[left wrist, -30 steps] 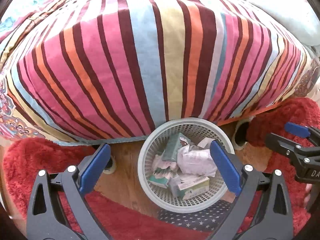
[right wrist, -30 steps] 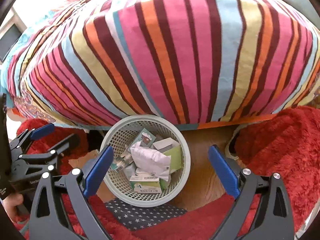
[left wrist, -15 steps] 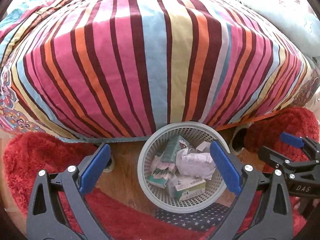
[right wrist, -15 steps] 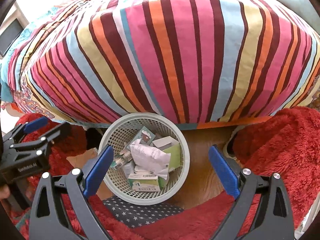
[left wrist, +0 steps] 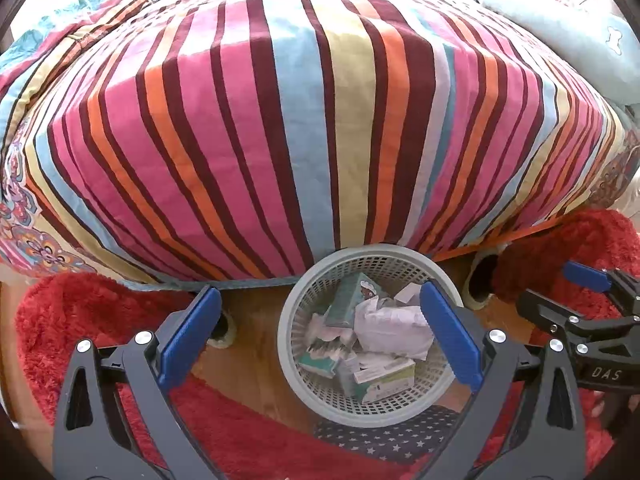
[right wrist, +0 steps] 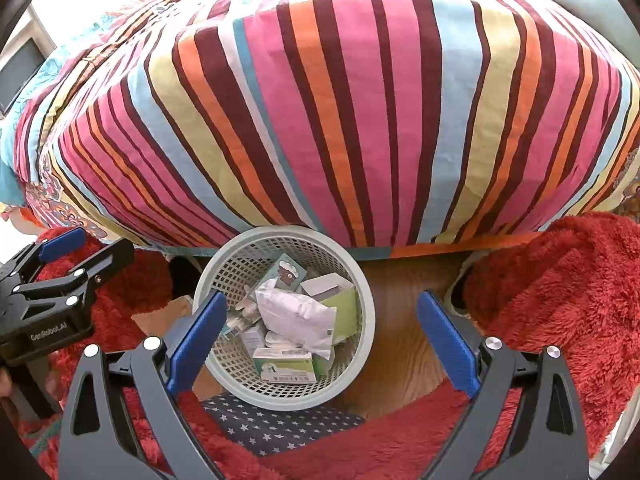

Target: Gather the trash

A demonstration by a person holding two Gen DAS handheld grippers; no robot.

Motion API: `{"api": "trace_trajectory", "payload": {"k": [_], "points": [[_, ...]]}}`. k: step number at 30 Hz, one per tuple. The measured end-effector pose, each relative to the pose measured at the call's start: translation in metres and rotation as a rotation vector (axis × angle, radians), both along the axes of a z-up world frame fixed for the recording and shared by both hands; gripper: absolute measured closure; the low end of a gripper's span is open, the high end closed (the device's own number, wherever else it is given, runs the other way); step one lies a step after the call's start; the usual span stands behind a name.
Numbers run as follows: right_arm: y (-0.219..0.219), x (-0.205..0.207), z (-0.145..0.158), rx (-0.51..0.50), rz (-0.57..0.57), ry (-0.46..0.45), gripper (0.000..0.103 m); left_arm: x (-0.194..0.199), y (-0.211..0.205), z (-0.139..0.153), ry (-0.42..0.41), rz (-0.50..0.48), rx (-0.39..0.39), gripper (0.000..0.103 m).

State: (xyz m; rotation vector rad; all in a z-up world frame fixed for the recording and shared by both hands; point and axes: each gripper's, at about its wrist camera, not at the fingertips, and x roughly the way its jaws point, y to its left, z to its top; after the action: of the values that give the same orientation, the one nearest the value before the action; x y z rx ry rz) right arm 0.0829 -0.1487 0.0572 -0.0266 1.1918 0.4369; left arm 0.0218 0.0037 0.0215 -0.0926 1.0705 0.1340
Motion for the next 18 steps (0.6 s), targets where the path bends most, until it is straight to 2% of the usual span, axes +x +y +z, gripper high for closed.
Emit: {"api": "trace_trajectory", "payload": {"k": [8,18], "points": [[0.0003,0.0002,-0.0036,-0.001,-0.004,0.010,0.011,-0.0001,-0.0053,0.0008,0.000,-0.012,0.040,0.006],[-0.0001,-0.0008,-0.0053,-0.004,-0.003,0.012,0.011,-0.0012,-0.0030,0.0012,-0.003,-0.003,0.009,0.006]]}}
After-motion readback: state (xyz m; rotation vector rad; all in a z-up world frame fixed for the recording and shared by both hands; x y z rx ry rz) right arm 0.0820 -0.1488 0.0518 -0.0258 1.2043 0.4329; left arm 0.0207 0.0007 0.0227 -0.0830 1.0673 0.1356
